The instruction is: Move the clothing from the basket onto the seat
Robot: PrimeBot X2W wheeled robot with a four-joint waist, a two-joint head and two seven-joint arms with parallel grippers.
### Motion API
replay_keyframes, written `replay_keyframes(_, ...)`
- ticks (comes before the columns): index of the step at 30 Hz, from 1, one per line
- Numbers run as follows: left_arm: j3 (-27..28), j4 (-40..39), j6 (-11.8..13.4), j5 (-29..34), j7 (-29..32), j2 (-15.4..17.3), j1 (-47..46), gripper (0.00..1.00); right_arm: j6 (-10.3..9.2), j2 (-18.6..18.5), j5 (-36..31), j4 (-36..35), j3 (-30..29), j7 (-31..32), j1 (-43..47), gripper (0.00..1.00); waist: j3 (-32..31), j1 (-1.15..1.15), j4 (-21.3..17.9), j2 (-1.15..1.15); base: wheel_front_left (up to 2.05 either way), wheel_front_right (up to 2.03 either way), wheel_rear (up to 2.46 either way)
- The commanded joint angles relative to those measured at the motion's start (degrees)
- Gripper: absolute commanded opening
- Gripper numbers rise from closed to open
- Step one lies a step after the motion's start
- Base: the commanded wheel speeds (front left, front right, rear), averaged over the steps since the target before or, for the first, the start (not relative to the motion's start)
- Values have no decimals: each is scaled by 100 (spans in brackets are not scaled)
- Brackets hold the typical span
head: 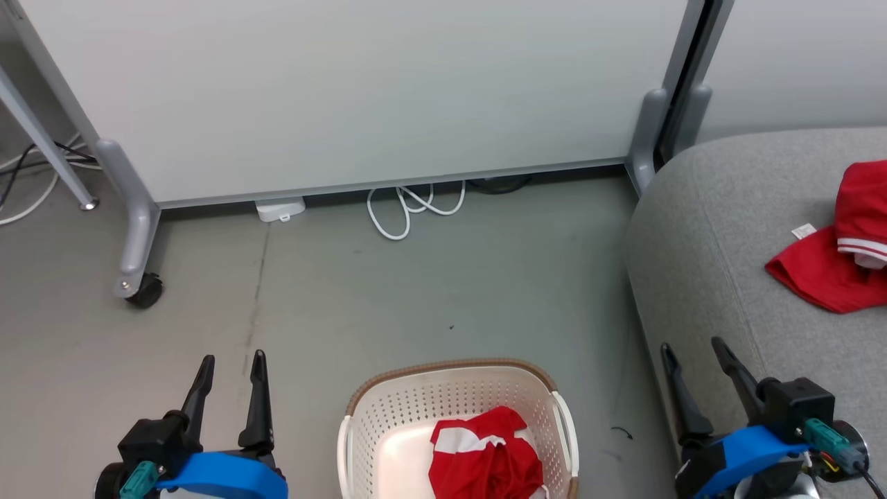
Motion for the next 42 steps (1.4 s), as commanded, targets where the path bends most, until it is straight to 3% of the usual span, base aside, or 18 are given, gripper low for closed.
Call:
replay_keyframes(1, -10, 14, -5, -18, -26, 23, -124, 100, 3, 5, -3, -37, 42, -9, -126, 100, 103, -1, -73, 0, 0, 0, 0)
replay_keyframes(14, -369, 741, -5, -232, -24, 188, -995, 100, 3, 4, 59, -135, 595, -113, -705, 100, 1462, -1, -892, 0, 0, 0, 0)
replay_keyframes(27, -1343, 2121, -5, -724, -5, 490, -2386, 100, 3, 7, 377, 13, 1142, -529, -1451, 100, 3064, -1, -1803, 0, 0, 0, 0)
replay_keyframes(42, -2309, 3633, -4, -1070, 552, 591, -3621, 100, 3, 6, 726, 268, 1576, -908, -1778, 100, 4129, -1, -2305, 0, 0, 0, 0)
